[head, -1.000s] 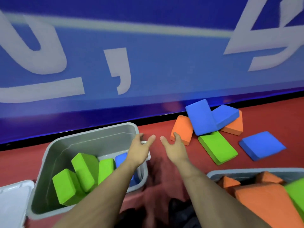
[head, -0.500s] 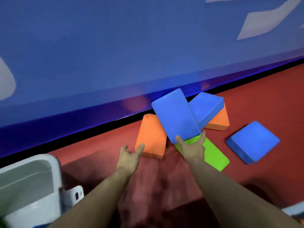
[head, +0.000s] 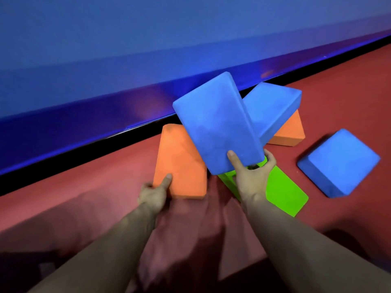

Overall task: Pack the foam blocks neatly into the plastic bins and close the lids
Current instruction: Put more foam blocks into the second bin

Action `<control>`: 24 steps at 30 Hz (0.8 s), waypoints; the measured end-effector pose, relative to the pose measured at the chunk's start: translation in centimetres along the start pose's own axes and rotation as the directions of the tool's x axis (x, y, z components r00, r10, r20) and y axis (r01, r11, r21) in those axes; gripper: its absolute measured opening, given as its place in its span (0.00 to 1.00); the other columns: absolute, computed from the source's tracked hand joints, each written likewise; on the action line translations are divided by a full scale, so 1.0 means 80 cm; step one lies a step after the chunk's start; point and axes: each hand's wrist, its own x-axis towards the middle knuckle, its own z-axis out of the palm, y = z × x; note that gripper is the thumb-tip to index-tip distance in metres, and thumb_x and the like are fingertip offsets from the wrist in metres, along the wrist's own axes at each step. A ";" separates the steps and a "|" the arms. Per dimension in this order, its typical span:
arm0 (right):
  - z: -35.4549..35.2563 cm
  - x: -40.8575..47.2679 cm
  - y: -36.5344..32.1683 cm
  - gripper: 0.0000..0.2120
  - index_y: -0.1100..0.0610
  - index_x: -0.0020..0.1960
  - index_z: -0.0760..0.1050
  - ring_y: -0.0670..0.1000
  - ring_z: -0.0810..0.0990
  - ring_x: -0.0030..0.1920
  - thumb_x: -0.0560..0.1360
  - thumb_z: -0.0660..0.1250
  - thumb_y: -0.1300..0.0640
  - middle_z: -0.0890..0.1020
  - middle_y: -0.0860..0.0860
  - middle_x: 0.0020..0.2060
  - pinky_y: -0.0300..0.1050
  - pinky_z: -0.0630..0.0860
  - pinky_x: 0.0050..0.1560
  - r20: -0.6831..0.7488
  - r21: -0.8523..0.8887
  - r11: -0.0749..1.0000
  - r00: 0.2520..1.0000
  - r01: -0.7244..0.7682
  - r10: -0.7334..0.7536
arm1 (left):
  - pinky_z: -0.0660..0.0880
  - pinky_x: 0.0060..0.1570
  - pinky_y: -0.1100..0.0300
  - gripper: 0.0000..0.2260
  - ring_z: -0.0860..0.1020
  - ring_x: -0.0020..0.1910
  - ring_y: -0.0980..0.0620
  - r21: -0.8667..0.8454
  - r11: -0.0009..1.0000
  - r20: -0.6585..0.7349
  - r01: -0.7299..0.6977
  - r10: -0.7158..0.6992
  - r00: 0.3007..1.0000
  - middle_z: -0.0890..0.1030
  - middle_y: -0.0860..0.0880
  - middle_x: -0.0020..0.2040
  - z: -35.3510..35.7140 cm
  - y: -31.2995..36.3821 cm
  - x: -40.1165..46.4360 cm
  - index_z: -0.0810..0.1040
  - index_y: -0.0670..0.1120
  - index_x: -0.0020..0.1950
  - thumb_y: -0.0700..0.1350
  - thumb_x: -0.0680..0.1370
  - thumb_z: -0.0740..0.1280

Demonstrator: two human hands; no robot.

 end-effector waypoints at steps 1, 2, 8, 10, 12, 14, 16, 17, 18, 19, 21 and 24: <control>-0.001 -0.001 0.000 0.44 0.48 0.69 0.58 0.53 0.84 0.50 0.65 0.84 0.52 0.83 0.56 0.57 0.64 0.81 0.56 0.000 -0.008 1.000 1.000 0.004 -0.004 | 0.81 0.52 0.36 0.45 0.83 0.47 0.42 -0.050 0.999 0.018 0.008 -0.007 1.000 0.85 0.42 0.49 0.005 -0.003 -0.005 0.79 0.44 0.55 0.77 0.52 0.73; -0.003 -0.002 0.001 0.44 0.50 0.68 0.57 0.52 0.85 0.49 0.65 0.84 0.54 0.83 0.57 0.56 0.59 0.82 0.56 0.003 -0.031 0.999 1.000 0.012 -0.012 | 0.82 0.50 0.39 0.43 0.82 0.42 0.44 -0.089 0.996 0.026 0.026 -0.024 0.999 0.85 0.40 0.48 0.008 0.002 -0.019 0.80 0.40 0.52 0.74 0.53 0.74; -0.013 -0.023 -0.024 0.41 0.54 0.63 0.54 0.31 0.81 0.38 0.66 0.83 0.61 0.79 0.49 0.49 0.28 0.75 0.43 0.055 -0.083 0.987 0.990 0.135 -0.131 | 0.75 0.46 0.57 0.25 0.81 0.42 0.47 -0.196 0.980 0.040 0.032 -0.025 0.999 0.83 0.44 0.48 0.013 0.027 -0.081 0.81 0.41 0.54 0.58 0.69 0.79; -0.021 -0.045 -0.034 0.41 0.53 0.63 0.55 0.37 0.83 0.39 0.66 0.83 0.59 0.82 0.52 0.47 0.30 0.76 0.42 0.054 -0.063 0.988 0.989 0.144 -0.141 | 0.73 0.51 0.55 0.24 0.79 0.48 0.47 -0.179 0.984 0.042 0.022 -0.014 0.999 0.81 0.46 0.48 0.004 0.039 -0.105 0.77 0.43 0.50 0.59 0.68 0.79; -0.030 -0.074 -0.052 0.41 0.52 0.64 0.55 0.44 0.84 0.41 0.66 0.83 0.58 0.83 0.56 0.48 0.33 0.76 0.43 0.028 -0.050 0.988 0.989 0.147 -0.145 | 0.78 0.54 0.54 0.36 0.81 0.47 0.47 -0.147 0.989 0.033 -0.001 0.006 0.999 0.83 0.45 0.49 -0.020 0.054 -0.138 0.81 0.39 0.51 0.66 0.59 0.81; -0.038 -0.105 -0.079 0.42 0.54 0.65 0.55 0.51 0.86 0.46 0.66 0.82 0.60 0.83 0.61 0.52 0.37 0.79 0.47 0.023 -0.005 0.986 0.985 0.169 -0.169 | 0.82 0.56 0.48 0.50 0.84 0.49 0.44 -0.065 0.996 -0.042 -0.053 0.050 0.998 0.85 0.43 0.50 -0.060 0.064 -0.170 0.83 0.39 0.52 0.76 0.46 0.77; -0.049 -0.145 -0.112 0.43 0.55 0.67 0.54 0.54 0.85 0.50 0.66 0.82 0.61 0.82 0.64 0.55 0.41 0.80 0.53 0.042 0.026 0.983 0.982 0.184 -0.185 | 0.81 0.55 0.46 0.47 0.84 0.50 0.41 0.034 0.993 -0.084 -0.109 0.111 0.990 0.85 0.43 0.47 -0.106 0.073 -0.206 0.84 0.42 0.46 0.78 0.44 0.75; -0.055 -0.169 -0.133 0.45 0.54 0.68 0.54 0.54 0.85 0.52 0.65 0.83 0.58 0.81 0.63 0.57 0.46 0.80 0.57 0.054 0.040 0.979 0.977 0.202 -0.204 | 0.81 0.55 0.47 0.42 0.84 0.49 0.41 0.048 0.988 -0.095 -0.149 0.153 0.984 0.85 0.43 0.45 -0.131 0.084 -0.237 0.83 0.43 0.43 0.76 0.47 0.75; -0.063 -0.197 -0.157 0.48 0.52 0.69 0.54 0.54 0.84 0.54 0.63 0.84 0.53 0.80 0.62 0.58 0.52 0.79 0.61 0.066 0.049 0.974 0.972 0.222 -0.225 | 0.81 0.52 0.48 0.39 0.83 0.45 0.42 0.057 0.981 -0.101 -0.186 0.191 0.976 0.85 0.45 0.42 -0.158 0.097 -0.267 0.83 0.43 0.41 0.74 0.48 0.75; -0.071 -0.226 -0.178 0.50 0.48 0.69 0.54 0.54 0.83 0.57 0.60 0.84 0.47 0.79 0.60 0.60 0.56 0.78 0.63 0.080 0.048 0.969 0.966 0.244 -0.247 | 0.81 0.49 0.51 0.37 0.83 0.42 0.44 0.061 0.971 -0.105 -0.230 0.235 0.966 0.85 0.46 0.40 -0.186 0.106 -0.302 0.82 0.43 0.41 0.73 0.49 0.76; -0.088 -0.282 -0.213 0.52 0.46 0.69 0.57 0.53 0.81 0.62 0.57 0.83 0.36 0.76 0.58 0.64 0.58 0.76 0.65 0.101 0.047 0.955 0.950 0.294 -0.297 | 0.79 0.46 0.51 0.35 0.82 0.40 0.46 0.039 0.951 -0.140 -0.308 0.310 0.940 0.85 0.47 0.42 -0.243 0.119 -0.371 0.83 0.45 0.44 0.71 0.51 0.78; -0.104 -0.378 -0.272 0.55 0.51 0.71 0.58 0.55 0.76 0.67 0.56 0.80 0.29 0.72 0.56 0.69 0.58 0.73 0.69 0.180 0.002 0.929 0.914 0.370 -0.364 | 0.78 0.47 0.51 0.24 0.81 0.43 0.49 -0.011 0.915 -0.229 -0.404 0.391 0.891 0.84 0.48 0.47 -0.339 0.124 -0.468 0.83 0.44 0.50 0.60 0.66 0.80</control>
